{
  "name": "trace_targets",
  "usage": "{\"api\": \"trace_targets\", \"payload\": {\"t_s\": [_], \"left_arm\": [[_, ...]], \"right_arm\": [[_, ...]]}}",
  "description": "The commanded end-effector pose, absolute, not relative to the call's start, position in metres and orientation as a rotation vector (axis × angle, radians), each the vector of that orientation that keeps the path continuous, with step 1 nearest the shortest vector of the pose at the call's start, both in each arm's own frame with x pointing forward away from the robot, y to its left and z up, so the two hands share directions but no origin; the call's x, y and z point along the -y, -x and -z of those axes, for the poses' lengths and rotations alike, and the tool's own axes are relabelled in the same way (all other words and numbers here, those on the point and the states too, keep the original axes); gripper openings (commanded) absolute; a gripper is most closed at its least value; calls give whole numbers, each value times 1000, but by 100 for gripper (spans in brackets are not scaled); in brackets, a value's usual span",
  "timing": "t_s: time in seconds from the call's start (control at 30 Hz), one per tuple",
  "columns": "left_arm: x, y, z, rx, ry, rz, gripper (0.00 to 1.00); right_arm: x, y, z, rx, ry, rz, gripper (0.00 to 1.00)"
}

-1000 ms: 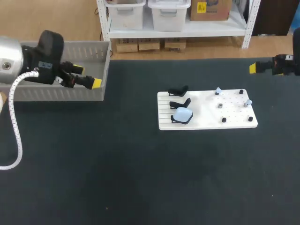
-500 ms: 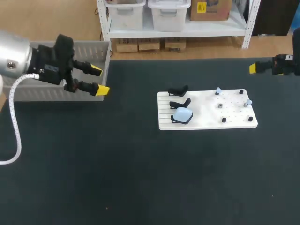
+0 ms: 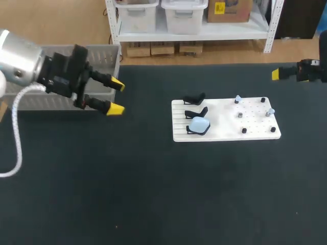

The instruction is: Pick up each earbud case from the left stands, insert the matching earbuds, close the lid, and place the case in the box.

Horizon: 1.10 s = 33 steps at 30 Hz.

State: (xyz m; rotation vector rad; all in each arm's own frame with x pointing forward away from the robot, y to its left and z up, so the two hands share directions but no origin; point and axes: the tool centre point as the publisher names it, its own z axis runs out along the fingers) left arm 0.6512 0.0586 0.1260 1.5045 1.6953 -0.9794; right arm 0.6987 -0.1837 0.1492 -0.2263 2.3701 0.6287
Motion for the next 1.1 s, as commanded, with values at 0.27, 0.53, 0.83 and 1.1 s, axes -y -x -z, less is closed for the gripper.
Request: {"api": "trace_targets", "payload": {"t_s": [0.27,0.53,0.83,1.1], "left_arm": [[-8,-652,-88,-1667,-1531,1005,100],[19,-652,-83,-1637,-1539,1004,100],[50,-657,-65,-1584,-1556,991,100],[69,-663,-51,-1564,-1550,1015,93]], "right_arm": [[184,-699,-149,-2370,227,-629,100],[184,-699,-149,-2370,227,-629,100],[184,-699,-149,-2370,227,-629,100],[184,-699,-149,-2370,227,-629,100]]}}
